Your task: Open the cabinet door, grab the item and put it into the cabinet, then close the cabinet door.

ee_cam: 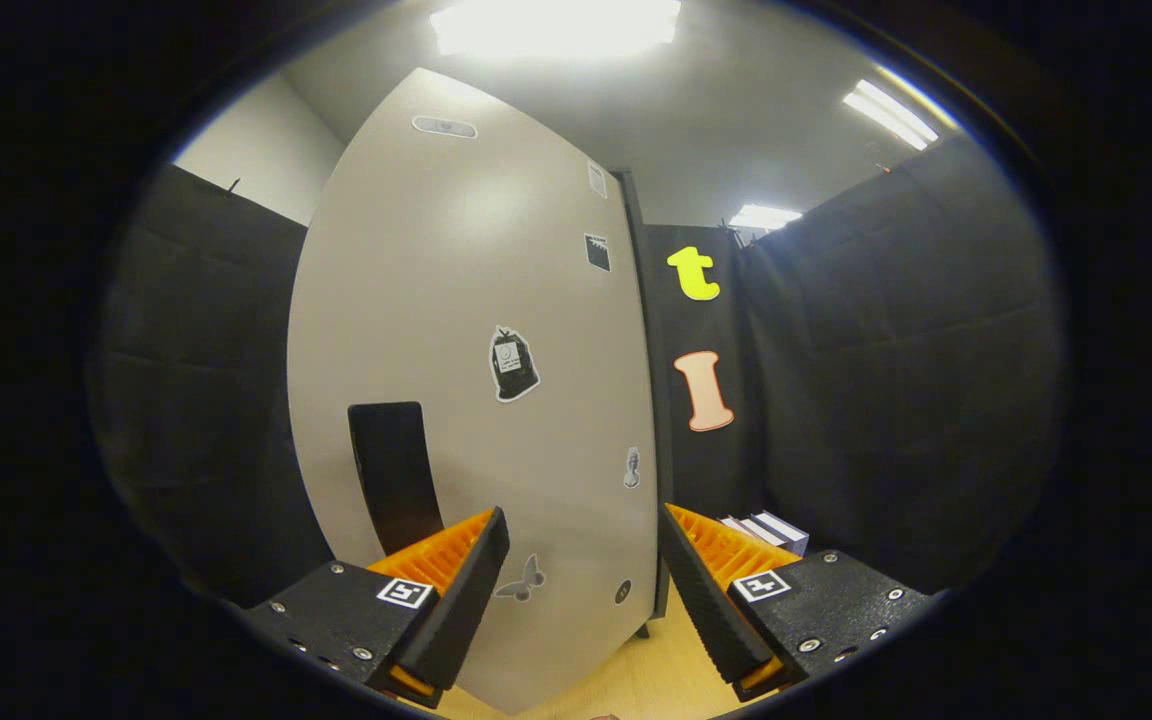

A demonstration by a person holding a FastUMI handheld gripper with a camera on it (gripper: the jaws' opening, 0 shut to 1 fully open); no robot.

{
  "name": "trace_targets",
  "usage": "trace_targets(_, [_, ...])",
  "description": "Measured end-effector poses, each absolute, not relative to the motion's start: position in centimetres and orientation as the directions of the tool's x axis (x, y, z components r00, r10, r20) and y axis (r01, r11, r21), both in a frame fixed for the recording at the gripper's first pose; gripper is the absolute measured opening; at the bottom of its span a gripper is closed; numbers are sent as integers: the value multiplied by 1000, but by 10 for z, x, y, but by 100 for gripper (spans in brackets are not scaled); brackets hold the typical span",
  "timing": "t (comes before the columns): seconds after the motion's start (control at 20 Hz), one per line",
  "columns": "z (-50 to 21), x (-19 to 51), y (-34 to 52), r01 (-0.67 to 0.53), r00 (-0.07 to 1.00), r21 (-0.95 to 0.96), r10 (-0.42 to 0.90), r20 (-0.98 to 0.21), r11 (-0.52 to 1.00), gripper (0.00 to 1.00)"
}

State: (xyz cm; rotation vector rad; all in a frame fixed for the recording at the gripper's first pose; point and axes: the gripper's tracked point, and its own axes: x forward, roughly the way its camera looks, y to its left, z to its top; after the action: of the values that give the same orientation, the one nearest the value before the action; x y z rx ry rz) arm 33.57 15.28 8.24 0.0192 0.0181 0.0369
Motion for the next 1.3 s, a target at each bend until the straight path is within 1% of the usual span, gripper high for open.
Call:
trace_targets(0.35, [73, 370, 197, -129, 991, 14, 129, -34, 992, 93])
trace_targets(0.5, [66, 387, 226, -160, 985, 7, 160, -60, 987, 93])
trace_targets(0.8, [52, 399, 249, -180, 979, 37, 183, -87, 983, 94])
trace_targets(1.0, [49, 383, 242, -175, 980, 33, 178, -92, 984, 94])
trace_targets(1.3, [58, 333, 230, -164, 984, 52, 168, -67, 985, 94])
